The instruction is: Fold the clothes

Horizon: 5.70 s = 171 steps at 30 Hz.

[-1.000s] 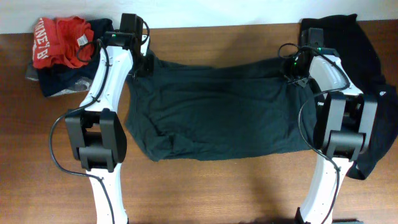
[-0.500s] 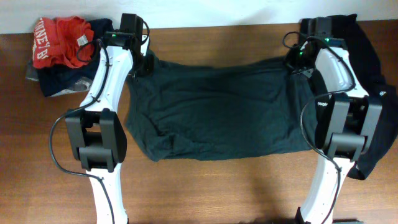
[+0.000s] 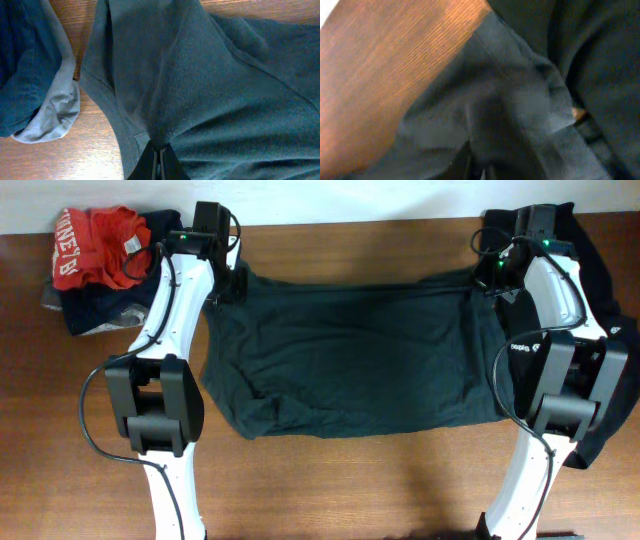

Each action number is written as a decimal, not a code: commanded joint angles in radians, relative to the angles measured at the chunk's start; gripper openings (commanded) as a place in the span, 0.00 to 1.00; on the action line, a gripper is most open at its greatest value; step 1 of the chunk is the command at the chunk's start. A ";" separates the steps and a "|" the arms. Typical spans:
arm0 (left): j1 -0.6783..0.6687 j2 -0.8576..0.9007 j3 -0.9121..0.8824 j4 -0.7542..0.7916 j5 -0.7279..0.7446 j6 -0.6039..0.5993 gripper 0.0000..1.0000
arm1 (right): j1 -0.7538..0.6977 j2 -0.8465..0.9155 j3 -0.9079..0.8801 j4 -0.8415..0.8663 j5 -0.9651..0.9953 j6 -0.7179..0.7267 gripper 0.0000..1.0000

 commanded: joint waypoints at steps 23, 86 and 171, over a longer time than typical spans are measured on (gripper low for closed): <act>0.014 -0.025 0.026 -0.001 -0.042 -0.010 0.01 | -0.015 -0.015 0.014 -0.040 0.026 -0.032 0.22; 0.070 -0.027 0.363 0.243 -0.159 0.045 0.01 | -0.094 -0.017 0.563 -0.298 0.022 -0.271 0.04; 0.061 -0.282 0.359 -0.565 0.039 -0.026 0.81 | -0.142 -0.318 0.765 -0.898 0.000 -0.304 0.76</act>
